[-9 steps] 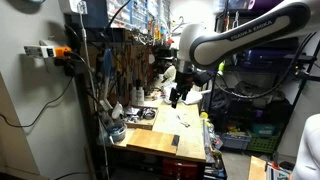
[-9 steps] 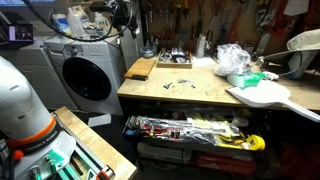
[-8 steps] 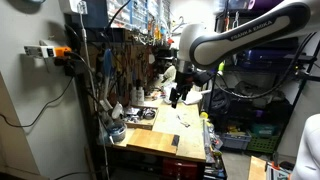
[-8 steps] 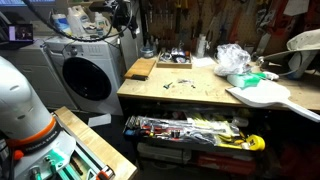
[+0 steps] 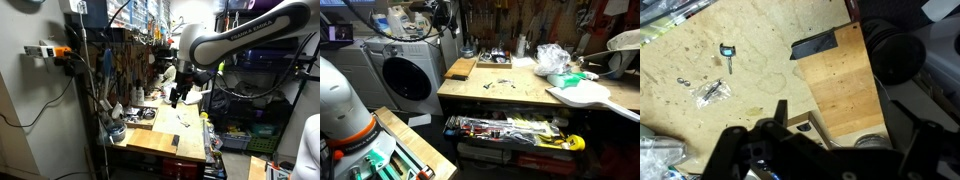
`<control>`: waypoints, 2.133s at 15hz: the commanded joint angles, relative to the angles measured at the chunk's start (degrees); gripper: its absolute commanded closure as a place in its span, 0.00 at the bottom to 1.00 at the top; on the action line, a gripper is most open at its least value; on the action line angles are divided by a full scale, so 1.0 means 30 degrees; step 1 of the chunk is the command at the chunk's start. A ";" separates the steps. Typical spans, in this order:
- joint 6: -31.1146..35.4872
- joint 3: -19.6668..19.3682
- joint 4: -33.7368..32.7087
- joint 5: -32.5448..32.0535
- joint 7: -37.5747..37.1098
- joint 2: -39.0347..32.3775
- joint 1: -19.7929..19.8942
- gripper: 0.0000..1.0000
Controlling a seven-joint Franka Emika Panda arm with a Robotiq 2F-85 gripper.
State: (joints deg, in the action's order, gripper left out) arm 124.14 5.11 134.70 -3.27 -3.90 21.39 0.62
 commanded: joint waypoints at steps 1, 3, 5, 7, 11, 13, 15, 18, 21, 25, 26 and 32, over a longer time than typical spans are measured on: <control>-0.0062 -0.0214 -0.0043 -0.0097 -0.0076 -0.0012 -0.0241 0.00; -0.0062 -0.0214 -0.0044 -0.0097 -0.0076 -0.0012 -0.0241 0.00; 0.0669 -0.0697 0.0181 0.0047 0.0372 -0.0335 -0.0033 0.00; 0.1285 -0.1278 0.0440 0.0067 0.0700 -0.0644 0.0242 0.00; 0.2959 -0.2692 0.0942 -0.0102 0.1831 -0.1836 0.0980 0.00; 0.4373 -0.3350 0.1264 -0.0142 0.2737 -0.2579 0.1303 0.00; 0.5629 -0.3869 0.1560 -0.0332 0.3793 -0.3351 0.1584 0.00; 0.7613 -0.4535 0.2015 -0.0293 0.5250 -0.4569 0.1960 0.00; 0.9226 -0.5049 0.2242 0.0494 0.6356 -0.5747 0.2126 0.00; 0.8371 -0.4696 0.1830 0.0075 0.5526 -0.5403 0.2119 0.00; 0.8370 -0.4657 0.1790 0.0074 0.5516 -0.5360 0.2104 0.00; 0.8272 -0.4775 0.1031 0.0306 0.5836 -0.6734 0.2148 0.00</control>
State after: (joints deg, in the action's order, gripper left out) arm 149.42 -9.10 139.64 -3.13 12.63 4.84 6.72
